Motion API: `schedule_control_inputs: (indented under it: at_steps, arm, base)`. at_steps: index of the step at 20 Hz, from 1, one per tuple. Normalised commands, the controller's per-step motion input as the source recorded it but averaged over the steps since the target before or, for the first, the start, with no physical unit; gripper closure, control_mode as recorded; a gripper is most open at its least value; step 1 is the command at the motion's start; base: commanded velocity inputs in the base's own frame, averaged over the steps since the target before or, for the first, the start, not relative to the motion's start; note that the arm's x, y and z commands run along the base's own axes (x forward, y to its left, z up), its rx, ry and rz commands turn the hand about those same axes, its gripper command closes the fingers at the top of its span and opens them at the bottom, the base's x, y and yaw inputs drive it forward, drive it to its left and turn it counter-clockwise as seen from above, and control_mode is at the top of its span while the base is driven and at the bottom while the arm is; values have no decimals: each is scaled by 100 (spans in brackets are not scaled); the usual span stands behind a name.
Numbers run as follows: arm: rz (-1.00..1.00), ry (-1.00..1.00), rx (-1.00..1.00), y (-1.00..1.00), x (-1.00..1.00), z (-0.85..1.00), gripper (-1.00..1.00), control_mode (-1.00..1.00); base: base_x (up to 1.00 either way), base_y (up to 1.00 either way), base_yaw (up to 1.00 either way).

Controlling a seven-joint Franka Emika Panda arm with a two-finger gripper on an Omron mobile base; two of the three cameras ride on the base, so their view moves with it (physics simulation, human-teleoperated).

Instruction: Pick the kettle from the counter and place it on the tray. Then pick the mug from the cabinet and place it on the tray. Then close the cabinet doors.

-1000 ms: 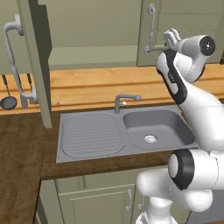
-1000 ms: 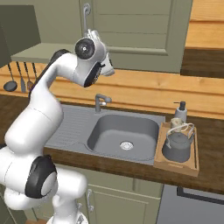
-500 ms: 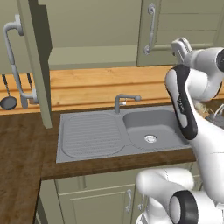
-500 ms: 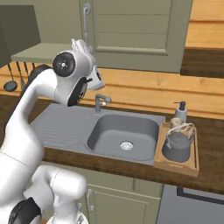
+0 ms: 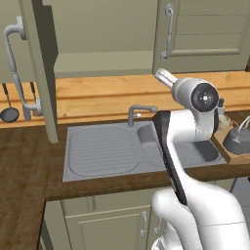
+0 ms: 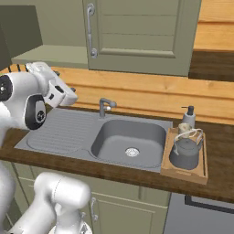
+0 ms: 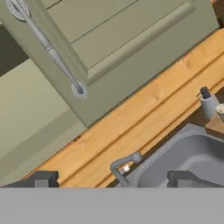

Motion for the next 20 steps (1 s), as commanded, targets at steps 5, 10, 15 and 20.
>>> schedule_control_inputs:
  at_steps: [5,10,15,20]
  arm:
    - [1,15,-37,76,-13,-62,-100,-100]
    - [2,-5,-31,69,-51,-26,-100,-100]
    - [-20,-3,-31,64,-59,-15,-100,-100]
    - [-28,0,-26,66,-28,-23,-100,-100]
  base:
    - [0,0,0]
    - [0,0,0]
    - [0,0,0]
    - [0,0,0]
